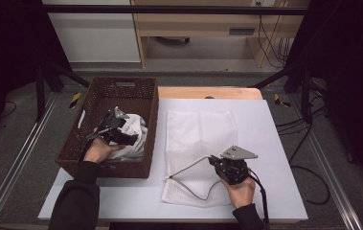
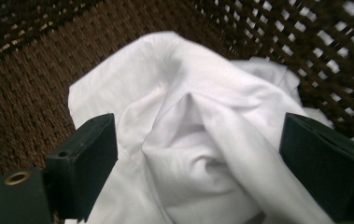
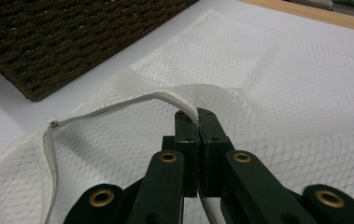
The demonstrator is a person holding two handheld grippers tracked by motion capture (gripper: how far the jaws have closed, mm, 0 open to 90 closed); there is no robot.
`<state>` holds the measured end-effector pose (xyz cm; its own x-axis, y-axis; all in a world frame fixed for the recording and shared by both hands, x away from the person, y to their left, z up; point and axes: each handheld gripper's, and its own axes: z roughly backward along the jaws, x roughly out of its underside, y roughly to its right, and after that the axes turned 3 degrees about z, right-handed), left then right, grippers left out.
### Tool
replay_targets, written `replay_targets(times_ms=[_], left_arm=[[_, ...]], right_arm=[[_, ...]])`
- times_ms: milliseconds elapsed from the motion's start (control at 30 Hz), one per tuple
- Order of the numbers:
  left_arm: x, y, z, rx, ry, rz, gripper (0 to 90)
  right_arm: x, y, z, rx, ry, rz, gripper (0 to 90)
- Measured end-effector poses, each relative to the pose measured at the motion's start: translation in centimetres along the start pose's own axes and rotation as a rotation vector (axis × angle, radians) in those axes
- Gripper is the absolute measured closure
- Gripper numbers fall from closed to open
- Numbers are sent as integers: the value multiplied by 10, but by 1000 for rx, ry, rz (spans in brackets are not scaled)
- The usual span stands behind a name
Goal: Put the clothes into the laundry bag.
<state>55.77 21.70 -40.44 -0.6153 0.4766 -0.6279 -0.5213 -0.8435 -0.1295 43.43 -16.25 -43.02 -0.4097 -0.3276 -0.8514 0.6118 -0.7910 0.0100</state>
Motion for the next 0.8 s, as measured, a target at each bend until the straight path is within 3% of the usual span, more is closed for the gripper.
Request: replay_targets(times_ms=[200, 533, 667, 800], left_arm=[[1, -1, -12, -14, -61, 12, 76], [7, 0, -32, 36, -187, 9, 81], [10, -1, -35, 85, -228, 36, 170], [10, 1, -36, 106, -263, 19, 321]], right_arm=[[0, 0, 0, 0, -8, -2, 882], [1, 2, 1, -1, -10, 0, 879], [1, 2, 1, -2, -12, 0, 880], [0, 2, 1, -2, -14, 0, 879]])
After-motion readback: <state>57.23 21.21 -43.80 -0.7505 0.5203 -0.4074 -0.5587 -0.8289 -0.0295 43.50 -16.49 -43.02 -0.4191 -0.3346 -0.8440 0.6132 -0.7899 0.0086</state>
